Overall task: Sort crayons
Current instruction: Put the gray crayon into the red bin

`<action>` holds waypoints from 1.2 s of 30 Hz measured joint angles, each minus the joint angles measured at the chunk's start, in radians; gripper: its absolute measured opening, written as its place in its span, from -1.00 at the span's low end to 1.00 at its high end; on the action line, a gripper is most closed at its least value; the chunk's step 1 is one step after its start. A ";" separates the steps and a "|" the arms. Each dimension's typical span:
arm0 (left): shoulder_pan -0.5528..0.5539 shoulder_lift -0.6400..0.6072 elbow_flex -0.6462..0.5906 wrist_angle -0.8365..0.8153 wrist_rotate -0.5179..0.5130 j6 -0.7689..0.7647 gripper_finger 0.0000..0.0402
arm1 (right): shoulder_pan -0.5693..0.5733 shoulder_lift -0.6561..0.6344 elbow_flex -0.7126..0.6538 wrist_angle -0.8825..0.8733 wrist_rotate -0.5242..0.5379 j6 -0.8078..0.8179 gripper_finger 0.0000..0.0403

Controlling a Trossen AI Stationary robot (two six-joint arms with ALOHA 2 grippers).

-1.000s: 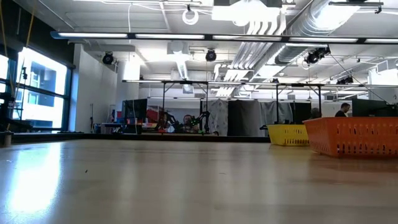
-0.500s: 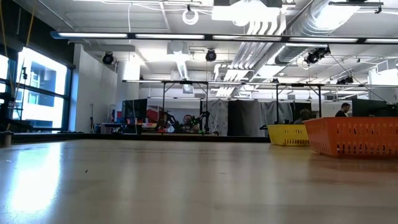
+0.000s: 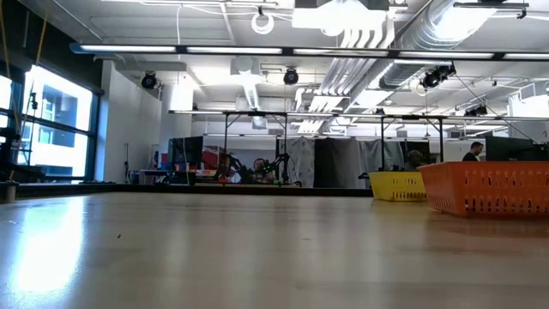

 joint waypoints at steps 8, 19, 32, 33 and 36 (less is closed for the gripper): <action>0.023 0.014 -0.002 0.005 0.026 0.008 -1.00 | -0.012 0.000 0.000 0.027 -0.036 0.008 -0.48; 0.024 0.014 -0.002 0.005 0.025 0.010 -1.00 | -0.013 0.000 0.000 0.026 -0.030 0.019 -0.93; 0.025 0.014 0.000 0.090 0.030 0.096 -0.76 | -0.014 0.000 0.000 -0.044 0.102 0.035 -0.98; 0.025 0.014 0.000 0.100 0.030 0.118 -0.72 | -0.015 0.000 0.000 -0.053 0.127 0.037 -0.99; 0.025 0.014 0.000 0.134 0.036 0.169 -0.59 | -0.020 0.000 0.000 -0.097 0.178 0.039 -0.99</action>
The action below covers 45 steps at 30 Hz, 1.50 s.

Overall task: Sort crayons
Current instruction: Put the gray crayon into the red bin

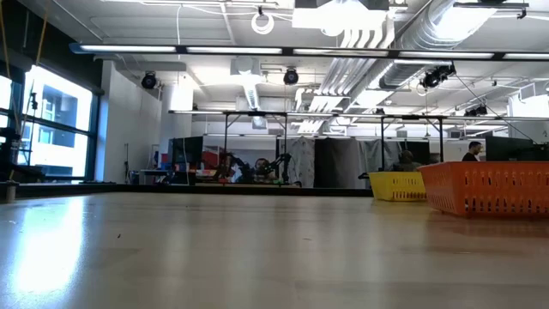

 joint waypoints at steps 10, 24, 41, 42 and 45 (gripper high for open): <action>-0.016 -0.001 0.000 0.003 0.107 0.006 -0.40 | 0.049 -0.177 0.000 -0.729 -0.037 0.598 -0.99; -0.030 -0.001 0.000 -0.001 0.130 -0.050 -0.41 | 0.385 -0.083 0.000 -1.090 -0.145 1.385 -1.00; -0.026 -0.001 0.000 -0.001 0.129 -0.053 -0.41 | 0.401 0.128 0.000 -1.025 -0.162 1.392 -1.00; -0.026 -0.001 0.000 -0.001 0.129 -0.053 -0.41 | 0.401 0.128 0.000 -1.025 -0.162 1.392 -1.00; -0.026 0.000 0.000 -0.001 0.128 -0.053 -0.41 | 0.401 0.128 0.000 -1.025 -0.160 1.392 -1.00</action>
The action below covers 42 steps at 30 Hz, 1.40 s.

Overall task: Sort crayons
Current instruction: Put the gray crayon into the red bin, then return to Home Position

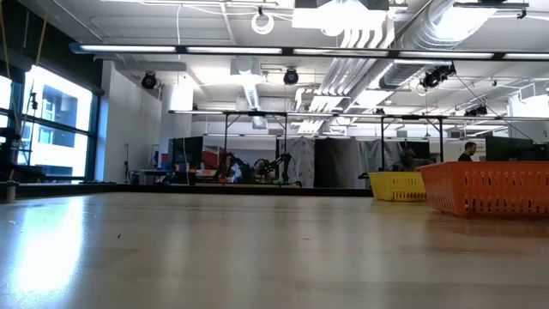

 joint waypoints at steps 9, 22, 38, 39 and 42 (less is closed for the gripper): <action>0.002 0.000 0.000 0.000 -0.002 0.000 -0.41 | 0.000 0.000 0.000 0.001 -0.061 0.003 -0.92; 0.002 0.000 0.000 0.000 -0.007 0.000 -0.41 | 0.000 0.000 0.000 0.007 -0.090 0.003 -0.65; -0.048 0.000 0.019 0.010 -0.015 -0.002 -0.41 | -0.206 -0.003 0.291 0.003 0.002 -0.647 -0.63; -0.055 0.000 0.019 0.018 -0.011 -0.001 -0.41 | -0.246 -0.003 0.295 0.015 0.008 -0.713 -0.63; -0.077 0.000 0.019 0.036 -0.011 0.000 -0.41 | -0.386 -0.002 0.295 0.078 -0.020 -0.909 -0.63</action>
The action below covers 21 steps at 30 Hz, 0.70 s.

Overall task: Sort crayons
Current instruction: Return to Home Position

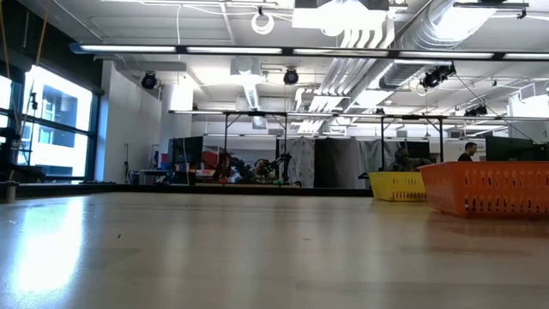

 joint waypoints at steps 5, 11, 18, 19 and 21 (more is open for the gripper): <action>-0.033 0.000 0.000 -0.001 -0.010 -0.006 -0.42 | -0.272 0.000 0.000 0.102 -0.176 -0.246 -0.63; -0.065 0.000 0.000 -0.002 -0.070 -0.018 -0.42 | -0.583 -0.027 -0.001 0.089 -0.363 -0.349 -0.63; -0.072 0.000 0.000 -0.010 -0.141 0.015 -0.42 | -0.739 -0.110 -0.002 0.067 -0.485 -0.490 -0.63; -0.069 0.000 0.000 -0.010 -0.152 0.024 -0.42 | -0.749 -0.127 -0.002 0.065 -0.490 -0.511 -0.63; -0.063 -0.001 0.000 -0.011 -0.186 0.035 -0.42 | -0.769 -0.170 -0.035 0.082 -0.491 -0.537 -0.64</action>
